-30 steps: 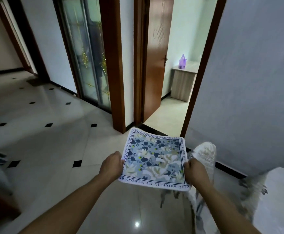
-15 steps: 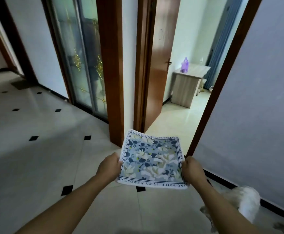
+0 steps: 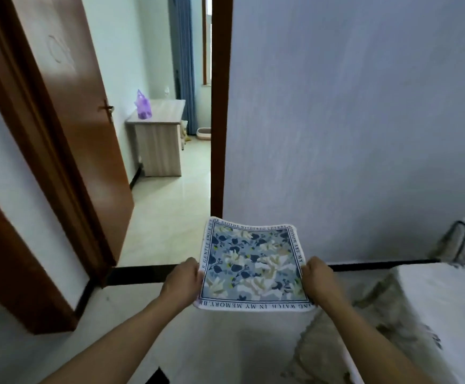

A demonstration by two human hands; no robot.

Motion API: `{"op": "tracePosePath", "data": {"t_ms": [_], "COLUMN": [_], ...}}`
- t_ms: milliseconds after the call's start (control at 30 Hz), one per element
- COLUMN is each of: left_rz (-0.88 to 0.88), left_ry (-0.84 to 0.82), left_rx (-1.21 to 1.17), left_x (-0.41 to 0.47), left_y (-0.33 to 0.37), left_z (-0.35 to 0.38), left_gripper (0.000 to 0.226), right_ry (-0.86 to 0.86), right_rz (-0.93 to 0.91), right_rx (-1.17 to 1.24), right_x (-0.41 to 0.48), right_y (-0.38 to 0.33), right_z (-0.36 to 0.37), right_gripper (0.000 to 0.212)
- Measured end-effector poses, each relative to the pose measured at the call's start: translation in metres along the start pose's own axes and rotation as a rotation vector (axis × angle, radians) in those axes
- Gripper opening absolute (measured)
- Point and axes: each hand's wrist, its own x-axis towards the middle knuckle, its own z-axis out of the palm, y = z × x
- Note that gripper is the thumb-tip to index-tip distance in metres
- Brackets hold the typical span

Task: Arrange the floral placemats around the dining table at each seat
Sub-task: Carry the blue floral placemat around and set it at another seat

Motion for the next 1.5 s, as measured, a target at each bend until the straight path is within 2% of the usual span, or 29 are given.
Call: {"op": "tracePosePath", "data": {"t_ms": [367,500,733,900,1100,1233,1500], "left_rz": [0.24,0.399,0.705,0.895,1.098,1.164,1.198], "left_ry": [-0.121,-0.201,-0.321,-0.483,-0.65,-0.701,-0.676], "left_rx": [-0.017,-0.031,-0.032,-0.065,-0.078,-0.047,0.014], "left_x": [0.238,0.318,0.428,0.454,0.434,0.431,0.457], "left_y": [0.115,0.17,0.294,0.396,0.513,0.586,0.73], "left_z": [0.045,0.078,0.127,0.171,0.251,0.302,0.382], "left_gripper": [0.016,0.01,0.015,0.014,0.021,0.014,0.018], "right_ry": [0.137,0.218,0.458,0.609,0.721,0.771,0.802], "right_rz": [0.167,0.306,0.577,0.835,1.064,1.089,1.092], "right_rx": [0.043,-0.005,-0.01,0.045,0.055,0.081,0.121], "right_x": [0.19,0.236,0.268,0.252,0.232,0.255,0.325], "right_y": [0.024,0.048,0.078,0.109,0.193,0.264,0.368], "right_z": [-0.041,-0.058,-0.1,-0.13,-0.158,-0.184,-0.248], "right_gripper": [0.023,0.023,0.024,0.021,0.025,0.029,0.03]}}
